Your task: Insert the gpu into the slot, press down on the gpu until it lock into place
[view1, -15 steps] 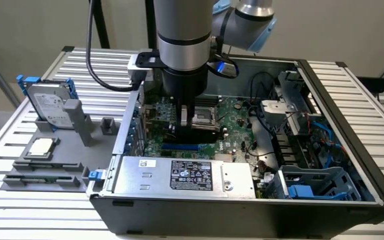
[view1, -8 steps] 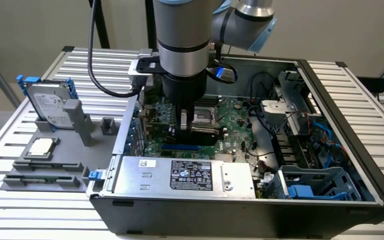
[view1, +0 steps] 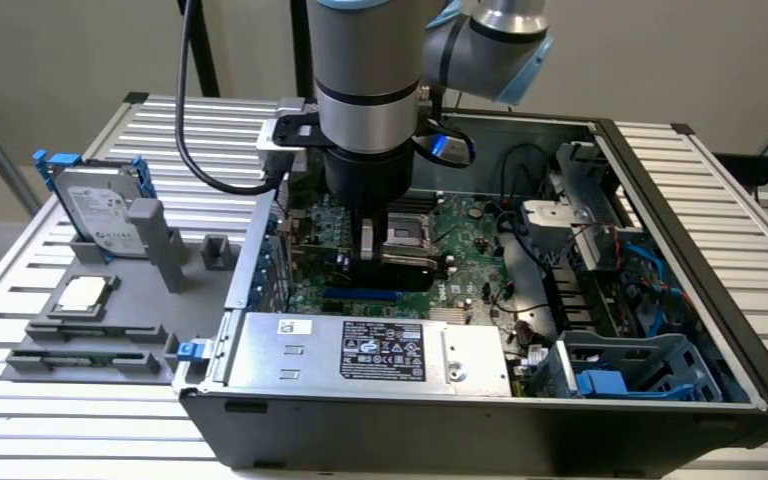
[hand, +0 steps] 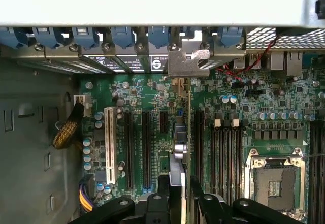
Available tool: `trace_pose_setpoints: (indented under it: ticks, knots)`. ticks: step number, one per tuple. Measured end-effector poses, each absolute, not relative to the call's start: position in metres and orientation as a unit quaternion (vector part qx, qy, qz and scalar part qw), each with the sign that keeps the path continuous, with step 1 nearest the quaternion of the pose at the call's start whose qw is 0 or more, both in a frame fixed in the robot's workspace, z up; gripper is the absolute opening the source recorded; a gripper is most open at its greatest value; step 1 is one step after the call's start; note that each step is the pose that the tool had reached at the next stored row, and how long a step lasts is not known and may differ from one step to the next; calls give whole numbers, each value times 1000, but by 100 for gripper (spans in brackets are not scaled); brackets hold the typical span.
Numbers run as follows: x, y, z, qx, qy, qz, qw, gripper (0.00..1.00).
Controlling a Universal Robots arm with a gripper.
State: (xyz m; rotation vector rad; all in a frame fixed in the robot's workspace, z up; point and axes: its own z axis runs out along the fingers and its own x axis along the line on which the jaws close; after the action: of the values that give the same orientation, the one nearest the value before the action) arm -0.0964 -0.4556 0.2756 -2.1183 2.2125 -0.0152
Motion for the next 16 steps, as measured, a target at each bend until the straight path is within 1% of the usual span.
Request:
trace_pose_setpoints:
  ticks: [16]
  knots:
    - [-97, -453, 272, -691, 722, -3, 37, 26]
